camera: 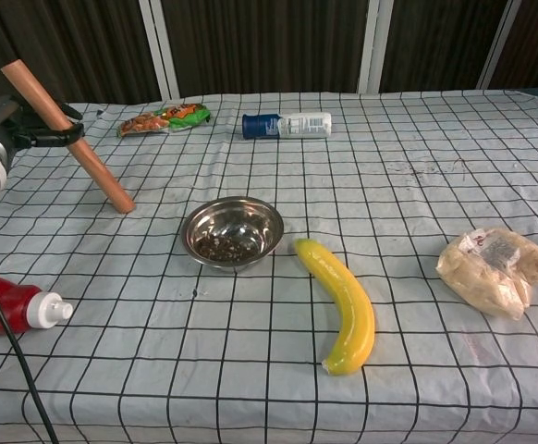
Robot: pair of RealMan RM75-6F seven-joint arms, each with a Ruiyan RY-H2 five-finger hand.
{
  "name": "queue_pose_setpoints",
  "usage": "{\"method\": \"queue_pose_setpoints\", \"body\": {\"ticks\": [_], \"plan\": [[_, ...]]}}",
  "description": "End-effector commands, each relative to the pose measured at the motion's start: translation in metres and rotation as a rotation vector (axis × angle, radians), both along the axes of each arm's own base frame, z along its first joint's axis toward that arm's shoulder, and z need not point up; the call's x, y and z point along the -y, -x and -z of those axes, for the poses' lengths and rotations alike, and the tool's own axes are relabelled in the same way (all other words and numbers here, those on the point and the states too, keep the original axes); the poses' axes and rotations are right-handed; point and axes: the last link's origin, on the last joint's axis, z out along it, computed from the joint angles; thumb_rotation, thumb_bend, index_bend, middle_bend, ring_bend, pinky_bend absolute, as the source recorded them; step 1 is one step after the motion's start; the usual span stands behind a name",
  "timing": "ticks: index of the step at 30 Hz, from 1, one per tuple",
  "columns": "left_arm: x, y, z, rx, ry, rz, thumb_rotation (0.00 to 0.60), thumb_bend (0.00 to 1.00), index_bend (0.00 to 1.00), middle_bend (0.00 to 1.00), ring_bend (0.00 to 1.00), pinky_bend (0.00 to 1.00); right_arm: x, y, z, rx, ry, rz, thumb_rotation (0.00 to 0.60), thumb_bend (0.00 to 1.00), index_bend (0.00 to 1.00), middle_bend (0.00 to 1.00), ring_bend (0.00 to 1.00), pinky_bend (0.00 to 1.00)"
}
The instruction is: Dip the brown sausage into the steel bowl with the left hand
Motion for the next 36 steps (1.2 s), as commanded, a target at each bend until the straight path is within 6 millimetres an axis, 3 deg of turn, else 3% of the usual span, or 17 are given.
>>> {"method": "queue_pose_setpoints", "body": {"ticks": [1,12,19,23,29,32,36], "plan": [[-0.004,-0.003,-0.003,0.156,0.049,0.002,0.600,0.40,0.35,0.40,0.22,0.21,0.000,0.000,0.000,-0.001,-0.002,-0.001,0.600,0.46,0.00,0.00,0.00,0.00],[-0.010,-0.014,-0.007,0.465,0.168,-0.025,0.600,0.35,0.31,0.38,0.21,0.21,0.001,0.001,-0.003,0.004,0.009,0.006,0.600,0.46,0.00,0.00,0.00,0.00],[-0.016,-0.019,-0.010,0.600,0.207,-0.031,0.600,0.34,0.39,0.40,0.18,0.23,0.000,0.001,-0.004,0.009,0.010,0.004,0.600,0.46,0.00,0.00,0.00,0.00],[-0.021,-0.023,-0.006,0.676,0.190,-0.047,0.600,0.32,0.48,0.53,0.25,0.34,0.000,0.002,-0.005,0.009,0.010,0.004,0.600,0.46,0.00,0.00,0.00,0.00],[-0.025,-0.029,-0.001,0.713,0.181,-0.051,0.600,0.31,0.54,0.63,0.33,0.43,0.000,0.002,-0.007,0.013,0.016,0.008,0.600,0.46,0.00,0.00,0.00,0.00],[-0.026,-0.030,0.002,0.716,0.171,-0.061,0.600,0.31,0.56,0.67,0.38,0.58,0.000,0.003,-0.009,0.016,0.023,0.008,0.600,0.46,0.00,0.00,0.00,0.00],[-0.026,-0.031,0.004,0.719,0.157,-0.064,0.600,0.31,0.60,0.74,0.46,0.68,-0.001,0.003,-0.010,0.018,0.022,0.008,0.600,0.46,0.00,0.00,0.00,0.00]]}}
